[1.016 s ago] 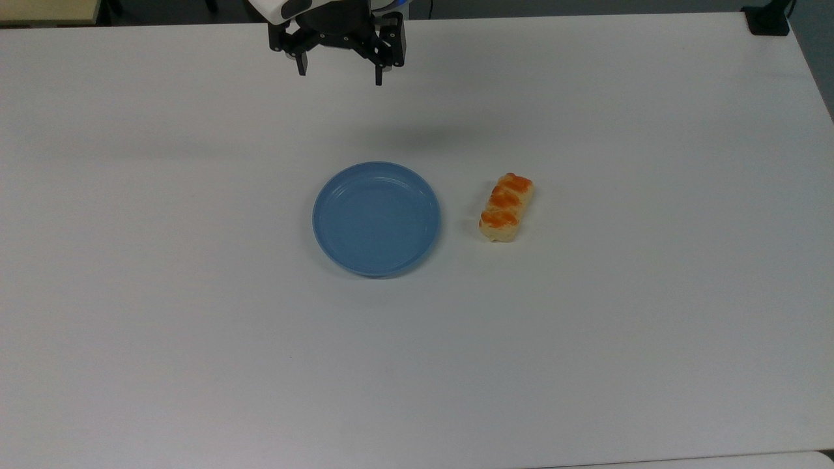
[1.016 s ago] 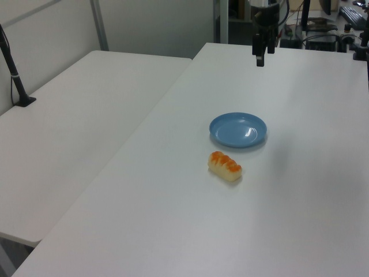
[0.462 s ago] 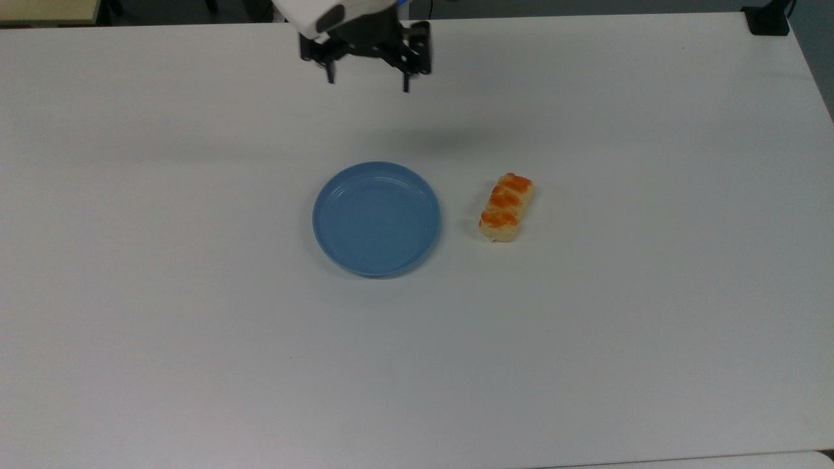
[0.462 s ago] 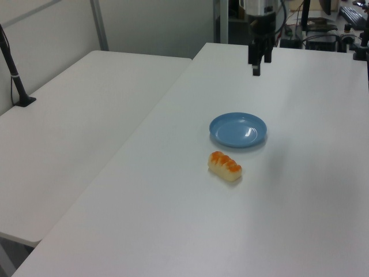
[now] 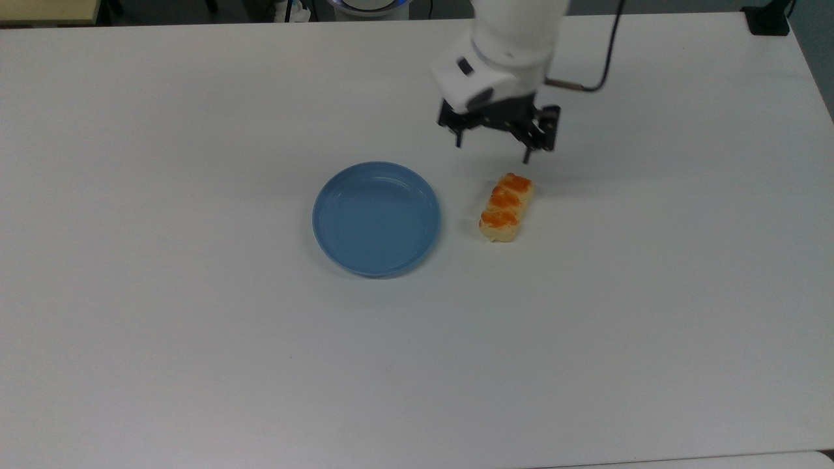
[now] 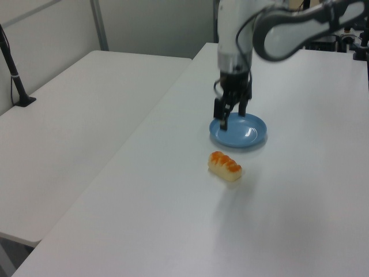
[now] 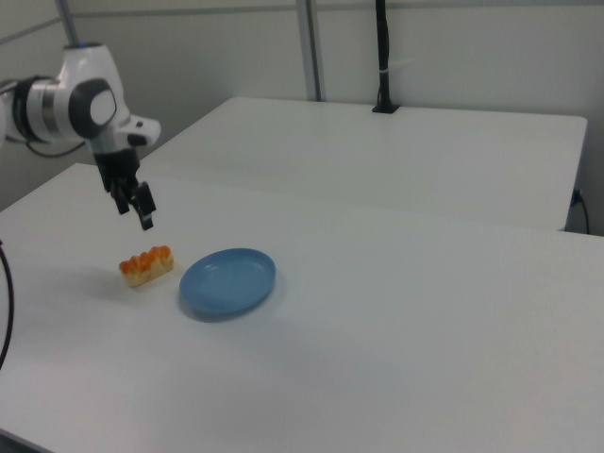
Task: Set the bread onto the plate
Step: 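Move the gripper over the orange-topped bread roll and lower it, then close the gripper on the bread roll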
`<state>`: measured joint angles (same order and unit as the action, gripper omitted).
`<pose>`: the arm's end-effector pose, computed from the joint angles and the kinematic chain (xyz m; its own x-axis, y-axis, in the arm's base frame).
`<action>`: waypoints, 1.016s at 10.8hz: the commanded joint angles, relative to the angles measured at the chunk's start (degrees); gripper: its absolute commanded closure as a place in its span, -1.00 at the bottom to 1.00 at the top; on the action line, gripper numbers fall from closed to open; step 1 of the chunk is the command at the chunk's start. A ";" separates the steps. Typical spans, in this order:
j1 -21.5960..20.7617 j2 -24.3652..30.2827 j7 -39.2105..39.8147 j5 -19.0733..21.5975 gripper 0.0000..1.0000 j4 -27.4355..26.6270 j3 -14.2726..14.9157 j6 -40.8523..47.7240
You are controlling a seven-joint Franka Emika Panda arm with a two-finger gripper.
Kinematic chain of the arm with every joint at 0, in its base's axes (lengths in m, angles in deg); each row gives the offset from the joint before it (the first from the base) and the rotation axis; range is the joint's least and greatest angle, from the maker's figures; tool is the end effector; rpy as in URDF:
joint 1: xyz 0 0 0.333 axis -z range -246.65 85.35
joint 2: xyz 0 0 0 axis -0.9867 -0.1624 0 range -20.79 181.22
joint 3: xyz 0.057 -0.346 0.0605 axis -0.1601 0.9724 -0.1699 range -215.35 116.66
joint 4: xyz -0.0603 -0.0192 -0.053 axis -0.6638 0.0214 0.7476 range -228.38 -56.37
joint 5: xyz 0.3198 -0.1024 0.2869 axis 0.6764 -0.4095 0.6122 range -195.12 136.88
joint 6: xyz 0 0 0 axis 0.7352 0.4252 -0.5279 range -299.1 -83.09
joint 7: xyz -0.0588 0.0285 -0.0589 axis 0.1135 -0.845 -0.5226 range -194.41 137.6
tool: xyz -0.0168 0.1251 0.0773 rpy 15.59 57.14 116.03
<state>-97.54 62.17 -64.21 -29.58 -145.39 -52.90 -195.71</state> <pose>0.6694 0.2445 0.4201 0.9642 -0.2651 0.0014 -0.2651 -0.9641 -0.0154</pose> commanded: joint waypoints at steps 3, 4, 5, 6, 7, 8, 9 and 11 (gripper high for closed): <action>-4.82 -10.43 -7.35 -3.85 -1.00 0.38 0.74 -8.35; -4.73 -10.52 -7.27 -3.94 -0.93 0.03 0.74 -8.35; -4.73 -10.52 -7.01 -4.03 -0.73 -0.58 0.74 -8.35; -4.56 -10.52 -6.05 -4.72 -0.32 -1.02 0.74 -8.35; -4.56 -10.52 -4.90 -4.82 0.09 -1.11 0.74 -8.35; -4.56 -10.35 -4.72 -4.90 0.41 -1.11 0.74 -8.27; -4.56 -10.09 -4.37 -4.90 0.68 -0.76 0.74 -8.09; -3.94 -7.64 -1.48 -4.73 0.76 0.64 1.09 -5.48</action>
<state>-101.75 51.07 -69.17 -33.93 -145.26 -52.56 -204.09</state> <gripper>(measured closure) 0.749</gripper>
